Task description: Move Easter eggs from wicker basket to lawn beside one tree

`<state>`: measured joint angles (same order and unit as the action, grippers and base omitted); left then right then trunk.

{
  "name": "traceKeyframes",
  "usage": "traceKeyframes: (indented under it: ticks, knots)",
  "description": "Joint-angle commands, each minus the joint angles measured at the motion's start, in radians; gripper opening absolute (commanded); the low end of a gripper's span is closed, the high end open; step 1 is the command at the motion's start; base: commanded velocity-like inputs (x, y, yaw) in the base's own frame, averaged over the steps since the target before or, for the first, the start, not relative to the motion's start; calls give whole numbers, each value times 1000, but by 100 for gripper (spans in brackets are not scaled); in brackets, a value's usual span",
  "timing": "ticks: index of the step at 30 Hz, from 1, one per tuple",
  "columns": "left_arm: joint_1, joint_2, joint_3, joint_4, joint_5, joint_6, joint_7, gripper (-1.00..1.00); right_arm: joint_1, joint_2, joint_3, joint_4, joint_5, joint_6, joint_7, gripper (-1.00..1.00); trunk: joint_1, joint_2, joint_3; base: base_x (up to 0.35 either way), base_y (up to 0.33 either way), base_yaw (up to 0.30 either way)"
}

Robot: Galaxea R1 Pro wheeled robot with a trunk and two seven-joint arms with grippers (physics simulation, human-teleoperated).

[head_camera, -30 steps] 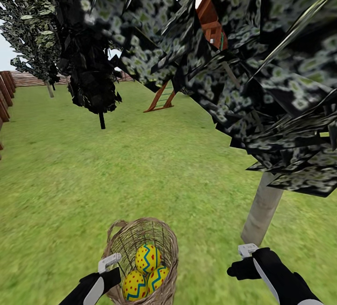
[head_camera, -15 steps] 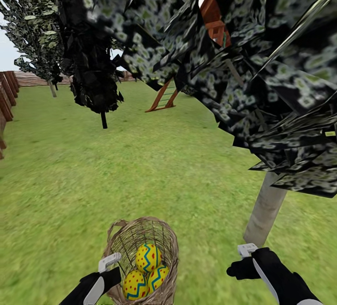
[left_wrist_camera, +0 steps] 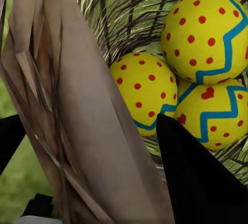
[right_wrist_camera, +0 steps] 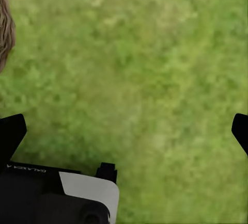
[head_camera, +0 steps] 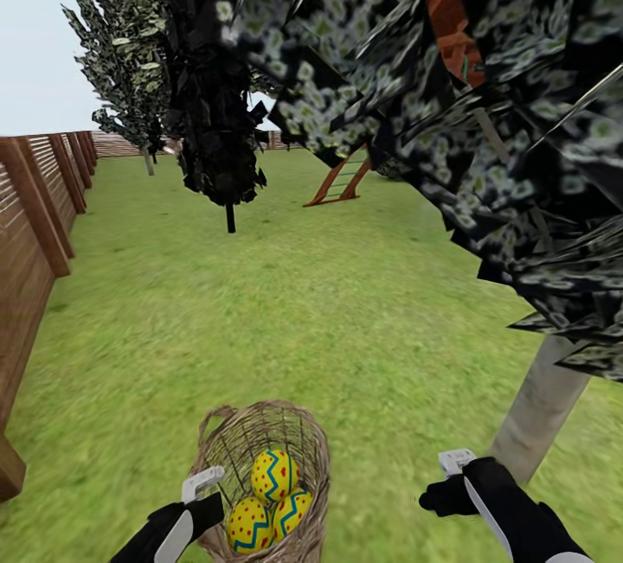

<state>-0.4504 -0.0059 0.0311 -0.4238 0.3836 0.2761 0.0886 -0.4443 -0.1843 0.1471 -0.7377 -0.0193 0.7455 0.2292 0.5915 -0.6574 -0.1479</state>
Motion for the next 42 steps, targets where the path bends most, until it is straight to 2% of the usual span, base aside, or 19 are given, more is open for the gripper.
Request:
traceKeyframes:
  ticks: [1, 42]
  knots:
    - [-1, 0, 3, -3, 11, 6, 3, -100, -1, -1, 3, -2, -1, 5, 1, 100, 0, -2, -2, 0, 0, 284]
    - [-1, 0, 1, -3, 11, 6, 3, -100, -1, -1, 5, 0, -1, 5, 1, 100, 0, -2, 5, 0, 0, 284]
